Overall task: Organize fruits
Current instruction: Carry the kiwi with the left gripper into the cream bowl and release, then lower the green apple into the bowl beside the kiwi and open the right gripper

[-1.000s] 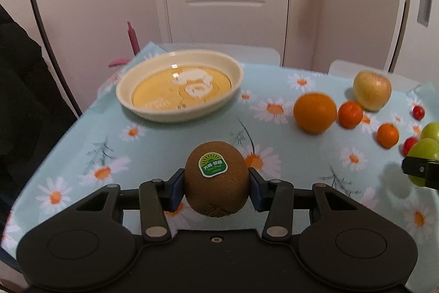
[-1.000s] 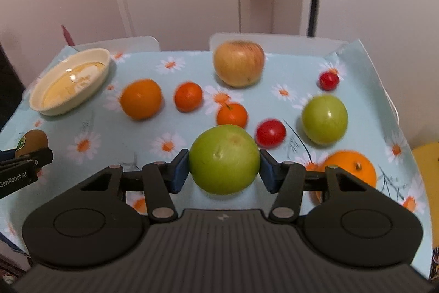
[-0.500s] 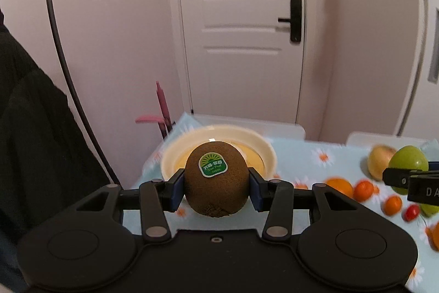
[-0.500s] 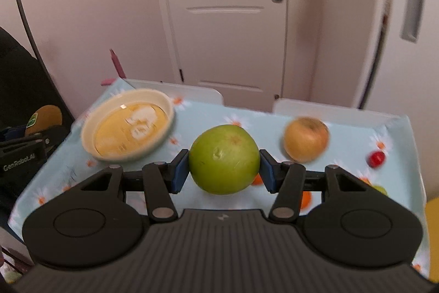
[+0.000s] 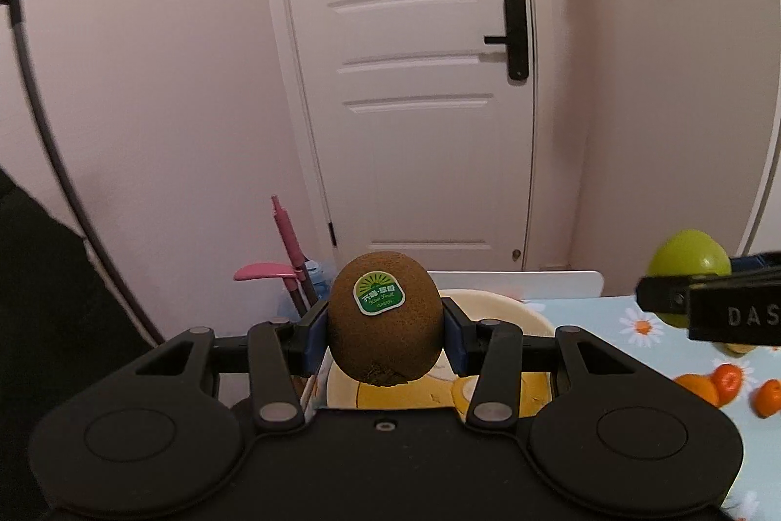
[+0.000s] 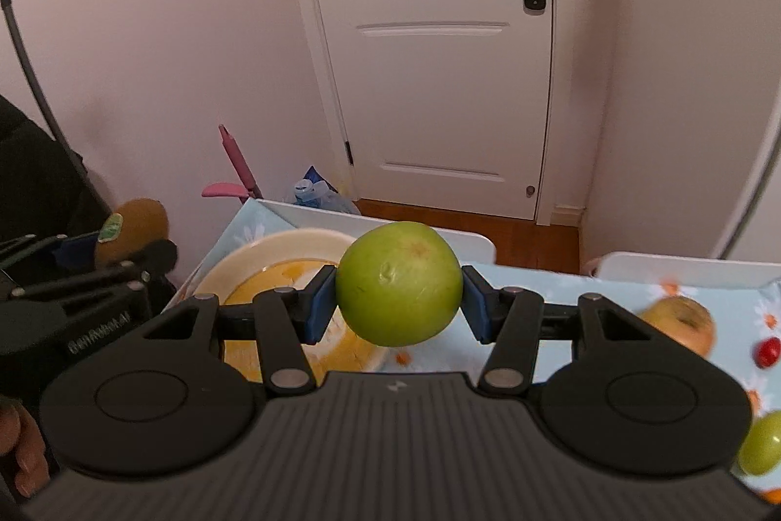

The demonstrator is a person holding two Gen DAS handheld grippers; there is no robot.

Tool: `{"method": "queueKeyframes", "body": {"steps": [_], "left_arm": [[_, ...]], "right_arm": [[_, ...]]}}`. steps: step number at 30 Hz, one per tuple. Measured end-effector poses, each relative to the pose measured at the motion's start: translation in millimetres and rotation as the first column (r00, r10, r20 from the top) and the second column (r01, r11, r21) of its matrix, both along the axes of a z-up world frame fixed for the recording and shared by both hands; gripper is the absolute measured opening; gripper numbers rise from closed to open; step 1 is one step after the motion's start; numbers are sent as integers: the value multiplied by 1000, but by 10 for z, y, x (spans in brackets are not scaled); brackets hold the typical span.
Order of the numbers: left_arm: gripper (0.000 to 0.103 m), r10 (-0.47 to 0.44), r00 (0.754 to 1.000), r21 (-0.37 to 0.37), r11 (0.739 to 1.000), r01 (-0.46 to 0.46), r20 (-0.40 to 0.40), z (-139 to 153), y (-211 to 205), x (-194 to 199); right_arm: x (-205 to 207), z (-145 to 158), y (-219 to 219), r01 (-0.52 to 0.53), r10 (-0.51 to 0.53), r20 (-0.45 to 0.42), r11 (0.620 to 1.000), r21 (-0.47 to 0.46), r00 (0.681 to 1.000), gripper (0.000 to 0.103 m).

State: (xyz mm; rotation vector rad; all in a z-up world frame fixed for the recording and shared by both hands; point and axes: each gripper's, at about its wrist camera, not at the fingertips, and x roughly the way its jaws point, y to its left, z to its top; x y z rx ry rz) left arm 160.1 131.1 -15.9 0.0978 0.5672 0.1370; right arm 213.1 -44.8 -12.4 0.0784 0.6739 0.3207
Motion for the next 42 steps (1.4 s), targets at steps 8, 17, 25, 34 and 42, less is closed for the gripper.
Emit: {"method": "queueKeyframes", "body": {"steps": [8,17,25,34,42], "left_arm": [[51,-65,996,11,998,66,-67,-347,144,518],[51,-134,981,18,990,138,-144,-790,166,920],[51,-171,966,15,984,177,-196,-1018,179,1128],[92,-176,969,5,984,179,-172,-864,282,969],[99,-111,977,-23,994,109,-180,-704,387,659]], "right_arm": [[487,-254,340,25,-25,-35,1000,-4,999,68],[775,-568,519,34,-35,-89,999,-19,995,68],[861,-648,479,37,-39,-111,999,-27,993,68],[853,-577,455,-2,-2,-114,999,-35,994,68],[859,-597,607,-106,100,-106,993,-56,989,68]]}}
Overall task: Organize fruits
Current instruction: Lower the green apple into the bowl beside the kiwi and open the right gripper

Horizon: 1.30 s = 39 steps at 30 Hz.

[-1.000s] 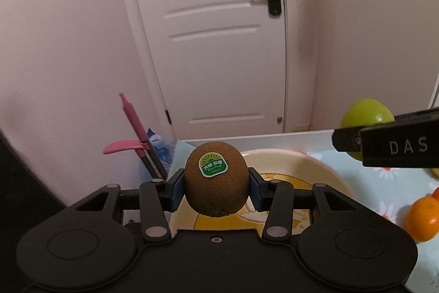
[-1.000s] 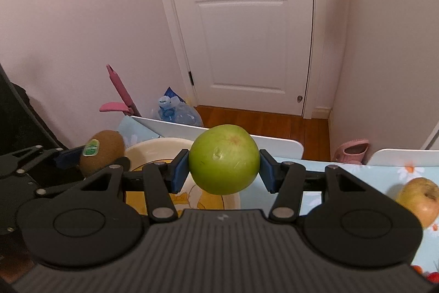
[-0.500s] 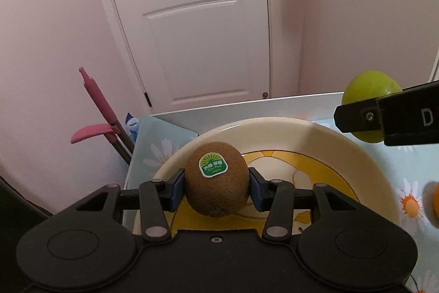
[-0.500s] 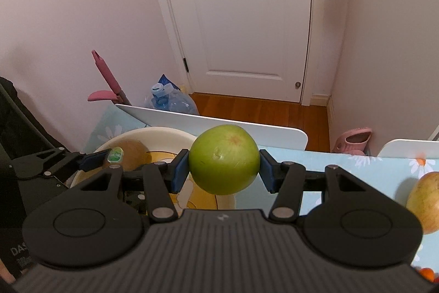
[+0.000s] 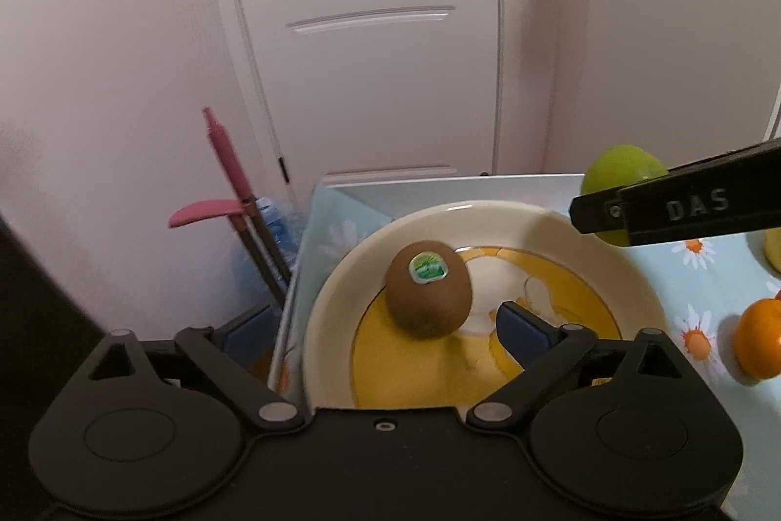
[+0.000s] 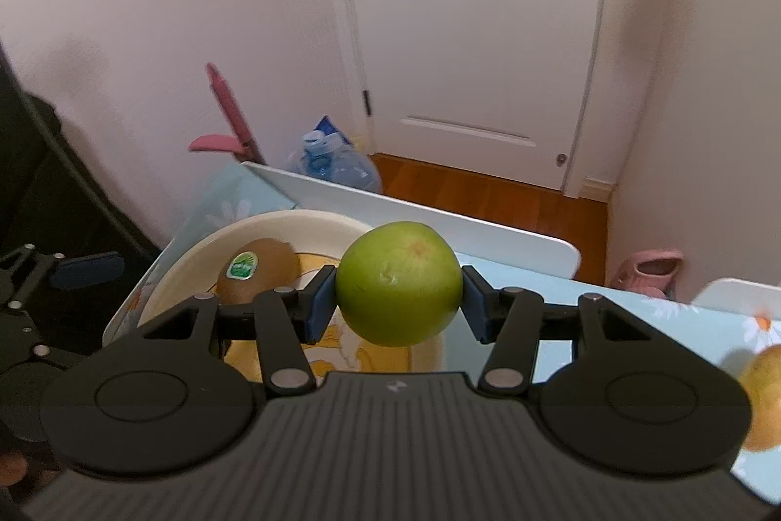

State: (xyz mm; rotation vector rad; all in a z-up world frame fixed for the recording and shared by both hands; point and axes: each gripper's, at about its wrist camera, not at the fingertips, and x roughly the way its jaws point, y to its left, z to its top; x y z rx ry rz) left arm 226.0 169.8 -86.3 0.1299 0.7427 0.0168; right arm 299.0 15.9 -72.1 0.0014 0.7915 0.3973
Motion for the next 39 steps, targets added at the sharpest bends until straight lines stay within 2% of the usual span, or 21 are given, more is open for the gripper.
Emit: {"method": "queueKeyframes", "body": {"steps": [3,8,18,19,22,24,31,39], "left_arm": [[99,19,1000,9,1000,-19,2,38,17,-112],[99,47,999,-17,999,-47,2,71,112,-223],[99,49,999,-22,999,-50,-4,38,157,-277],[99,52,999,-18,998,-52,2,40,153,-283],[99,55,998,2,998,-56,9,51,144,-271],[99,58,998,-1,998,-58,10,69,142,-288],[99,75,997,10,997,-75,17,173,160,-381],[99,74,996,6,997,-74,53,351,153,-512]], "right_arm": [[-4,-41,104,-47,47,7,999,-12,999,68],[35,-213,282,-114,115,11,993,-37,993,68],[60,-404,434,-171,172,5,984,-57,985,69],[48,-390,432,-171,172,18,984,-52,985,73],[-28,-290,402,-151,154,73,988,-40,985,103],[-84,-217,357,-129,132,104,991,-32,986,103],[-252,1,252,-109,108,78,994,-1,991,103],[-532,325,86,-33,31,80,999,21,996,103]]}}
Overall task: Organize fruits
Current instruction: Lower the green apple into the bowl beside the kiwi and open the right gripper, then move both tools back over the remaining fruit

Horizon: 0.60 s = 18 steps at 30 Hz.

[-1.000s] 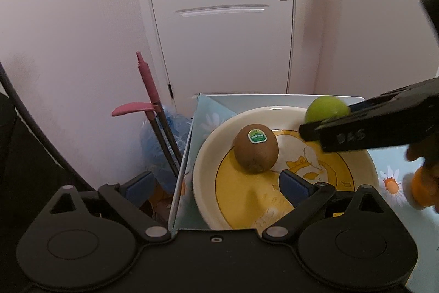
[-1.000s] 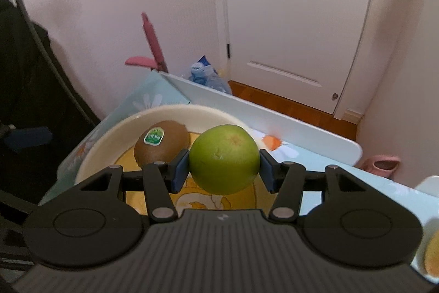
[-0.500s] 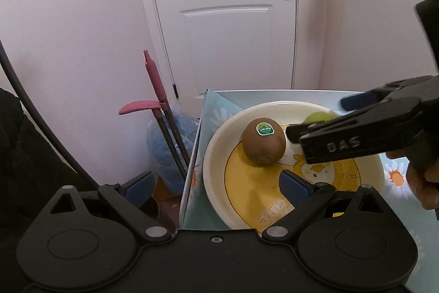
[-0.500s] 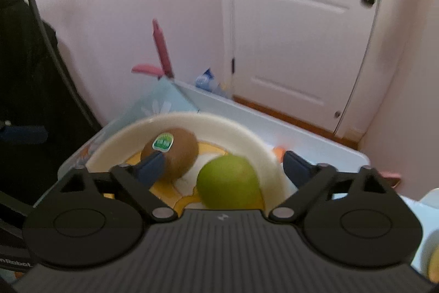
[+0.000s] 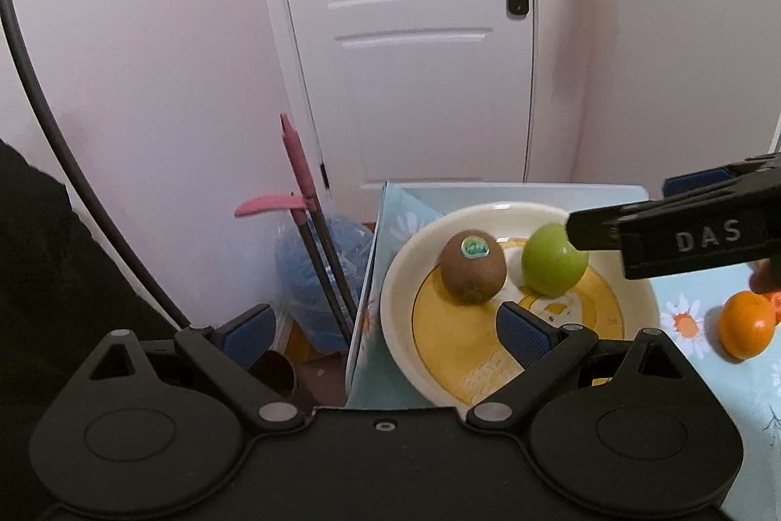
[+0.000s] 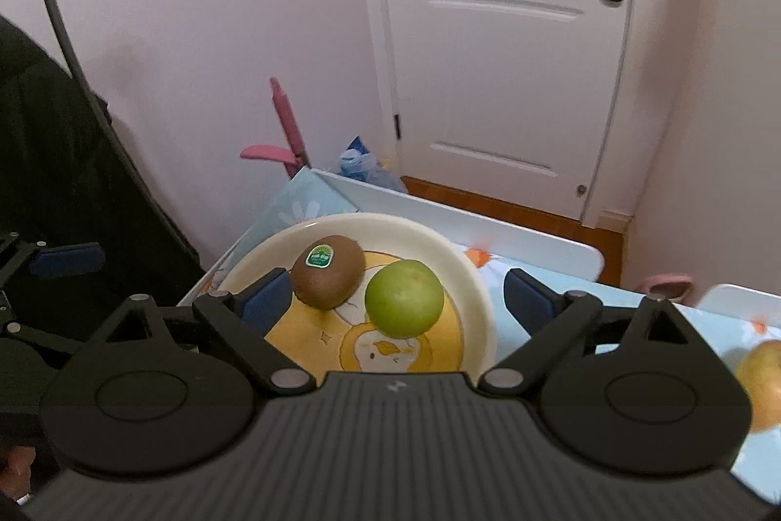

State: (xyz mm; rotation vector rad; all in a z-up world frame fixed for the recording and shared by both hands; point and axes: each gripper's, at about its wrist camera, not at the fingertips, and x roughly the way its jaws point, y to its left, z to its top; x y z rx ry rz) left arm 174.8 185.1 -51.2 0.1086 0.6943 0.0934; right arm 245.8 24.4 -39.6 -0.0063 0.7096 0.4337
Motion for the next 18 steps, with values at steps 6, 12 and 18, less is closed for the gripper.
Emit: {"method": "queueKeyframes", "body": {"steps": [6,12,18], "left_arm": [[99,-46,998,10,999,45,41,179,-83,-57],[99,-93,994,-2,996,93,53,301,-183,-134],[99,-130,990,-4,991,130,46,367,-413,-247]], "right_arm": [[-219,216,-261,93,-93,7,996,7,996,103],[-437,381,-558,167,-166,21,986,-14,986,103],[-668,463,-921,223,-222,28,975,-10,975,103]]}}
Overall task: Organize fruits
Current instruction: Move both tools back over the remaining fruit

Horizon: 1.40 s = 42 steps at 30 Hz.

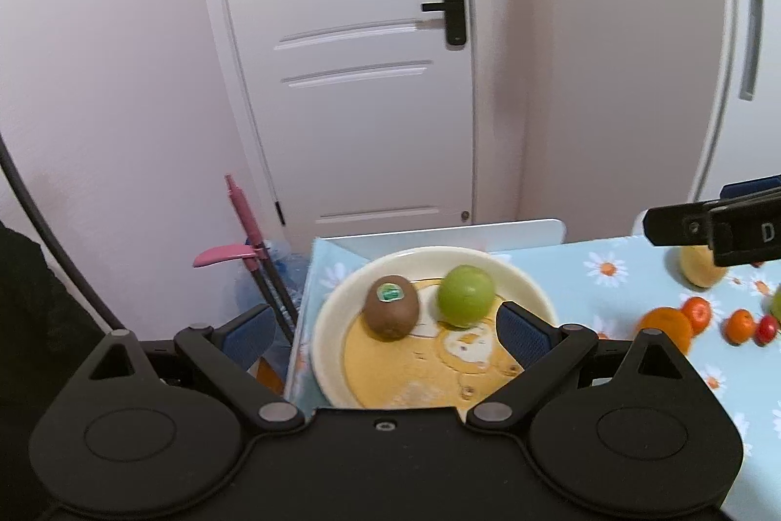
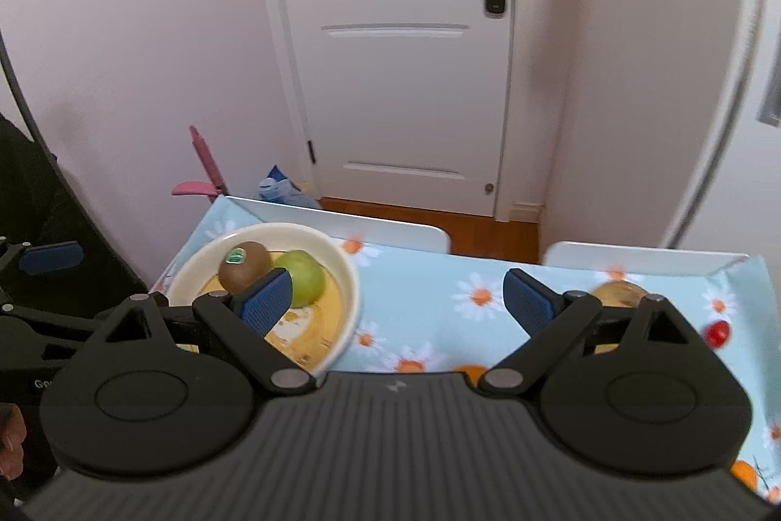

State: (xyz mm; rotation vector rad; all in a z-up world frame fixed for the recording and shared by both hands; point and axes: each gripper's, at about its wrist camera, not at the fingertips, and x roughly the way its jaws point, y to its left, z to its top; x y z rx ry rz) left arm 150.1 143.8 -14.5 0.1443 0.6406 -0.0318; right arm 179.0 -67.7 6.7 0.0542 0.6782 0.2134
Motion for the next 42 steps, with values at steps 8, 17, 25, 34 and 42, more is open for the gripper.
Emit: {"method": "queueKeyframes", "body": {"steps": [8,17,25,34,42], "left_arm": [[99,-10,1000,-3,1000,10,-5,55,-473,-219],[99,-30,999,-12,999,30,-23,9,-1214,-529],[99,-68,997,-15,998,67,-40,-179,-1839,-706],[99,-135,990,-9,991,135,-29,-465,-2379,-620],[97,-207,978,20,978,208,-28,-762,-2674,-419]], "right_arm": [[-334,-27,-562,25,-25,-5,1000,3,1000,103],[-710,-184,-1309,32,-32,-38,999,-10,999,103],[-959,-449,-1983,36,-40,-68,998,-46,997,103],[-1001,-887,-2385,9,-19,-101,995,-104,995,103],[-982,-1190,-2577,28,-39,-114,995,-91,993,103]]}}
